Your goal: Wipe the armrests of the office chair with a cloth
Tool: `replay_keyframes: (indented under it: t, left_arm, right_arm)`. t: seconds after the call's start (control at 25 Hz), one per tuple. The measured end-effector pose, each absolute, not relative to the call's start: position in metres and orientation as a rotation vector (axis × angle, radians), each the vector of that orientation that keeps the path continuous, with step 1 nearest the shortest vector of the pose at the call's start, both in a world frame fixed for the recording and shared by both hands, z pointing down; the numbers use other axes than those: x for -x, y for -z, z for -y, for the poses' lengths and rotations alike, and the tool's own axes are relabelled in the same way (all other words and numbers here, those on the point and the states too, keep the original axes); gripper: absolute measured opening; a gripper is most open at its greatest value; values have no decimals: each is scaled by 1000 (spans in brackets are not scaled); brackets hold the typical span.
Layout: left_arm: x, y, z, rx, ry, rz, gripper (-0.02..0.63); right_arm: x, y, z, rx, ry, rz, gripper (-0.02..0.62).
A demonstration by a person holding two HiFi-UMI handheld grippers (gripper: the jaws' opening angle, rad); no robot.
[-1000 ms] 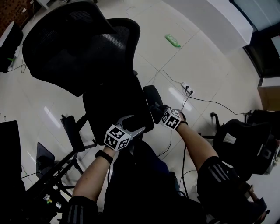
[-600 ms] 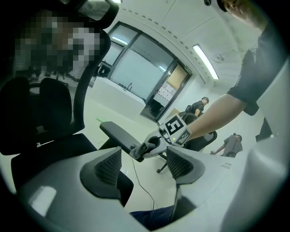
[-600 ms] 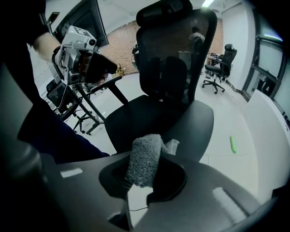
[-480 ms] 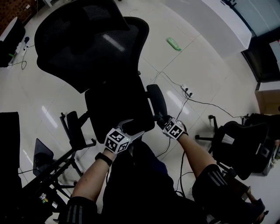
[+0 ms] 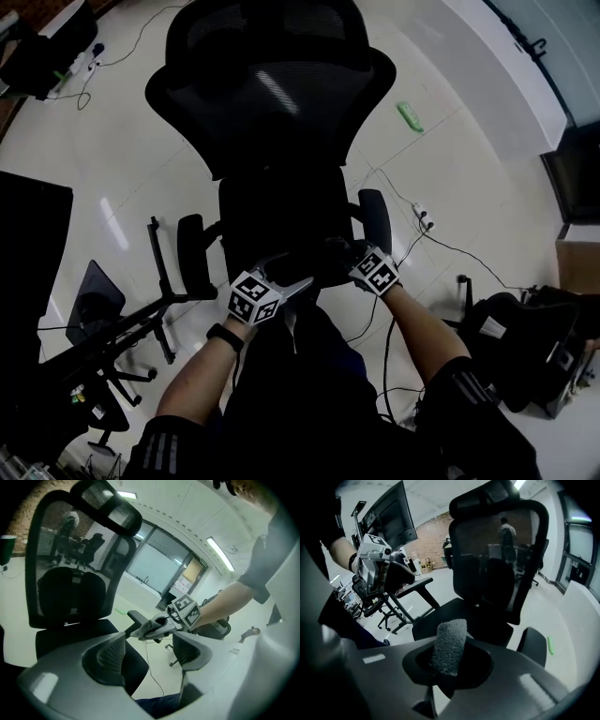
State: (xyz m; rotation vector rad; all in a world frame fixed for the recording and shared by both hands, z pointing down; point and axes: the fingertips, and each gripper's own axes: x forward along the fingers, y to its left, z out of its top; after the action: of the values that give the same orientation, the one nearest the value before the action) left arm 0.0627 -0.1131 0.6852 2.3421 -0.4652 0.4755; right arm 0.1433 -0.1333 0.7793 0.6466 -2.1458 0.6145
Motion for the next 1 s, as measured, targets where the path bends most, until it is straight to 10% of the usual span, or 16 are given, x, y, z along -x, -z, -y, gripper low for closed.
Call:
replay_keyframes:
  t: [1.0]
  left_arm:
    - [245, -694, 142, -2082, -190, 1159, 337]
  right_arm:
    - [250, -770, 244, -146, -261, 2270, 38]
